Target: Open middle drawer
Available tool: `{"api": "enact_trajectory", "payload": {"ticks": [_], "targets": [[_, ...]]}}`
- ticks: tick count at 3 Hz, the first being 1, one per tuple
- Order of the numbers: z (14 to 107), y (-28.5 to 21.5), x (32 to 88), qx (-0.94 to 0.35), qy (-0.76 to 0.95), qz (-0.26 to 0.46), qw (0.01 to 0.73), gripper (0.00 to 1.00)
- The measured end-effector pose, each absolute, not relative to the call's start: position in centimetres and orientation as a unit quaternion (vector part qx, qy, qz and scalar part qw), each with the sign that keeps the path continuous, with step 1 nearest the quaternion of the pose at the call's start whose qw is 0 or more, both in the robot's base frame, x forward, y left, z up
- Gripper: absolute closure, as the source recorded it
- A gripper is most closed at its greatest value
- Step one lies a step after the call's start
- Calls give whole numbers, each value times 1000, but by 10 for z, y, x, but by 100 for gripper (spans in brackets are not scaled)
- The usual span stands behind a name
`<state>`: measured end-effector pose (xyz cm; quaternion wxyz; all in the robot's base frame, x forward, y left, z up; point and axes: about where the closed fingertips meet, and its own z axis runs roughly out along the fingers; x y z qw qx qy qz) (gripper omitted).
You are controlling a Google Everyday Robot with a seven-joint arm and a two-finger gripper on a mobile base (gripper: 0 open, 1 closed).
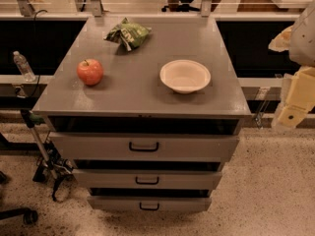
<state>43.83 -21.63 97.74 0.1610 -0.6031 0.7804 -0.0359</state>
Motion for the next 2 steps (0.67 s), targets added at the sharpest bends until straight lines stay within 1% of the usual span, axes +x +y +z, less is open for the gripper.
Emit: {"api": "enact_trajectory", "payload": {"ticks": [1, 2], "targets": [[982, -215, 434, -608, 775, -35, 171, 0], [996, -190, 364, -616, 765, -13, 185, 0]]}}
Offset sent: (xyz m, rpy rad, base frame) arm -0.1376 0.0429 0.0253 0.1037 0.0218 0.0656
